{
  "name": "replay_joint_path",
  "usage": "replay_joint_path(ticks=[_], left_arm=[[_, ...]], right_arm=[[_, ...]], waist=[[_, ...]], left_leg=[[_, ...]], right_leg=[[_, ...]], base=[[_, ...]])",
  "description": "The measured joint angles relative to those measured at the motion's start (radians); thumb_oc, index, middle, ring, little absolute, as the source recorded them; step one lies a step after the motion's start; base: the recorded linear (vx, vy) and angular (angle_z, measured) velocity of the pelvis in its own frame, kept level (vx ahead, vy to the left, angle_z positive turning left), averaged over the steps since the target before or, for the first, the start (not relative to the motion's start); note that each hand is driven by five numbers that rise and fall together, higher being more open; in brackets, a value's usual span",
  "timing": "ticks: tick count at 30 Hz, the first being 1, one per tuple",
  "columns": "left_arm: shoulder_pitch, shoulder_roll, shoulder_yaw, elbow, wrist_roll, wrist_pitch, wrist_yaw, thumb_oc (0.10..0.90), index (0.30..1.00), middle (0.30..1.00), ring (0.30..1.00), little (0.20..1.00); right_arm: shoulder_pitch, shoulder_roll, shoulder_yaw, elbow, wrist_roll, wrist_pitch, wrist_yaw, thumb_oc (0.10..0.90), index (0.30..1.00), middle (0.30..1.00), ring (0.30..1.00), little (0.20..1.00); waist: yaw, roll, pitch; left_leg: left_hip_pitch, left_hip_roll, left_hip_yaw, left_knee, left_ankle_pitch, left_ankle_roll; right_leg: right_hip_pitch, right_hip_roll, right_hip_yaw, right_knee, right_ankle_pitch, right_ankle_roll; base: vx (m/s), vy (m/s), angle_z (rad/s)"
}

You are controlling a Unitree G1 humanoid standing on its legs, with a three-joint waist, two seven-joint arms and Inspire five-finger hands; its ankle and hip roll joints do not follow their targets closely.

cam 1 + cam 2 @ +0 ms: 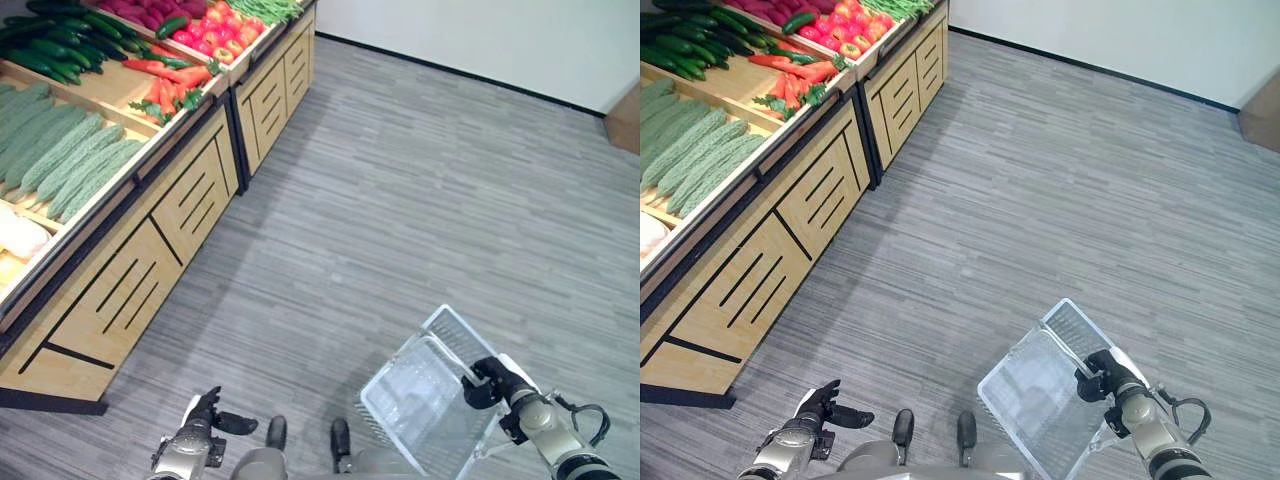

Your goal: Get the vegetables into the basket

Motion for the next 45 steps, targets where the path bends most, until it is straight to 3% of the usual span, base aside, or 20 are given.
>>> replay_joint_path(ticks=[15, 22, 26, 29, 30, 31, 32, 33, 36, 38, 39, 40, 45], left_arm=[[0.036, -0.001, 0.001, 0.003, -0.003, 0.002, 0.002, 0.900, 1.000, 1.000, 1.000, 1.000], [0.024, -0.004, 0.000, 0.002, -0.015, -0.001, 0.006, 0.900, 1.000, 1.000, 1.000, 1.000], [-0.001, -0.016, -0.004, 0.000, -0.026, -0.005, 0.007, 0.900, 1.000, 1.000, 1.000, 1.000], [-0.008, -0.022, -0.010, -0.003, -0.043, -0.007, 0.012, 0.900, 1.000, 1.000, 1.000, 1.000], [-0.034, -0.028, -0.023, -0.005, -0.043, -0.011, 0.013, 0.900, 1.000, 1.000, 1.000, 1.000], [-0.056, -0.032, -0.021, -0.006, -0.043, -0.017, 0.012, 0.900, 1.000, 1.000, 1.000, 1.000], [-0.057, -0.033, -0.021, -0.005, -0.043, -0.014, 0.010, 0.900, 1.000, 1.000, 1.000, 1.000], [-0.050, -0.035, -0.021, -0.005, -0.043, -0.010, 0.010, 0.900, 1.000, 1.000, 1.000, 1.000], [-0.050, -0.042, -0.021, 0.002, -0.042, -0.009, 0.007, 0.900, 1.000, 1.000, 1.000, 1.000], [-0.057, -0.055, -0.021, -0.005, -0.041, -0.008, 0.006, 0.900, 1.000, 1.000, 1.000, 1.000], [-0.048, -0.076, -0.021, -0.032, -0.040, -0.008, 0.006, 0.900, 1.000, 1.000, 1.000, 1.000], [-0.054, -0.073, -0.022, -0.035, -0.039, -0.009, 0.004, 0.900, 1.000, 1.000, 1.000, 1.000], [-0.098, -0.013, -0.018, -0.032, -0.020, -0.001, 0.006, 0.900, 1.000, 1.000, 1.000, 1.000]], right_arm=[[0.009, -0.002, 0.001, 0.025, 0.000, 0.002, 0.002, 0.400, 0.300, 0.300, 0.300, 0.300], [-0.005, -0.013, 0.018, 0.051, 0.000, 0.000, 0.000, 0.400, 0.300, 0.300, 0.300, 0.300], [-0.029, -0.042, 0.019, 0.070, 0.000, -0.001, -0.003, 0.400, 0.300, 0.300, 0.300, 0.300], [-0.039, -0.053, 0.018, 0.080, 0.001, -0.003, -0.018, 0.400, 0.300, 0.300, 0.300, 0.300], [-0.023, -0.071, 0.018, 0.080, 0.012, -0.003, -0.019, 0.400, 0.300, 0.300, 0.300, 0.300], [-0.024, -0.075, 0.009, 0.079, 0.019, -0.003, -0.020, 0.400, 0.300, 0.300, 0.300, 0.300], [-0.037, -0.076, 0.007, 0.079, 0.019, -0.003, -0.024, 0.400, 0.300, 0.300, 0.300, 0.300], [-0.045, -0.077, 0.002, 0.079, 0.019, -0.006, -0.028, 0.400, 0.300, 0.300, 0.300, 0.300], [-0.027, -0.078, -0.022, 0.077, 0.019, -0.005, -0.040, 0.400, 0.300, 0.300, 0.300, 0.300], [0.009, -0.080, -0.046, 0.079, 0.019, -0.003, -0.050, 0.400, 0.300, 0.300, 0.300, 0.300], [0.046, -0.102, -0.067, 0.068, 0.019, -0.002, -0.050, 0.400, 0.300, 0.300, 0.300, 0.300], [0.045, -0.093, -0.082, 0.071, 0.019, 0.001, -0.057, 0.400, 0.300, 0.300, 0.300, 0.300], [0.013, -0.040, -0.091, 0.087, 0.019, -0.001, -0.053, 0.400, 0.300, 0.300, 0.300, 0.300]], waist=[[0.016, 0.020, -0.018], [0.057, 0.026, -0.018], [0.095, 0.048, -0.003], [0.110, 0.065, 0.005], [0.109, 0.059, 0.019], [0.093, 0.028, 0.041], [0.087, 0.029, 0.043], [0.088, 0.023, 0.047], [0.065, 0.031, 0.048], [0.038, 0.047, 0.052], [0.015, 0.101, 0.038], [0.024, 0.116, 0.044], [0.054, 0.046, 0.053]], left_leg=[[-0.019, 0.011, -0.052, 0.000, 0.002, -0.010], [-0.057, 0.019, -0.148, 0.000, 0.029, -0.050], [-0.100, 0.022, -0.209, 0.001, 0.031, -0.071], [-0.146, 0.033, -0.157, 0.013, -0.011, -0.074], [-0.178, 0.046, -0.081, 0.017, -0.088, -0.080], [-0.191, 0.046, 0.043, 0.032, -0.087, -0.061], [-0.201, 0.061, 0.121, 0.067, -0.062, -0.062], [-0.189, 0.080, 0.144, 0.081, -0.055, -0.067], [-0.143, 0.140, 0.313, 0.115, -0.046, -0.082], [-0.109, 0.168, 0.439, 0.127, -0.048, -0.068], [-0.101, 0.194, 0.489, 0.125, 0.044, -0.010], [-0.088, 0.191, 0.491, 0.098, 0.021, -0.022], [-0.097, 0.097, 0.421, 0.092, 0.011, 0.024]], right_leg=[[0.003, 0.015, -0.043, 0.000, -0.010, -0.014], [0.002, 0.028, -0.143, -0.001, -0.024, -0.032], [-0.008, 0.036, -0.221, 0.001, -0.032, -0.045], [-0.014, 0.030, -0.308, 0.003, -0.031, -0.063], [-0.019, 0.005, -0.377, 0.003, -0.034, -0.068], [-0.026, -0.034, -0.423, 0.001, -0.039, -0.087], [-0.029, -0.056, -0.450, 0.002, -0.038, -0.086], [-0.030, -0.068, -0.464, 0.003, -0.038, -0.086], [0.005, -0.106, -0.561, 0.003, -0.047, -0.067], [0.043, -0.132, -0.648, 0.023, -0.061, -0.031], [0.049, -0.118, -0.678, 0.058, -0.082, 0.000], [0.046, -0.128, -0.685, 0.095, -0.098, 0.018], [0.065, -0.209, -0.634, 0.130, -0.123, 0.057]], base=[[0.00, -0.066, 0.09], [0.00, -0.085, 0.41], [-0.03, -0.053, 0.61], [-0.09, 0.003, 0.88], [-0.10, 0.037, 1.51], [-0.06, 0.015, 1.57], [-0.02, -0.009, 1.02], [0.00, -0.010, 0.72], [0.03, 0.005, 0.90], [0.07, 0.014, 1.51], [0.13, 0.025, 1.29], [0.17, 0.050, 1.14], [0.13, 0.043, 0.58]])
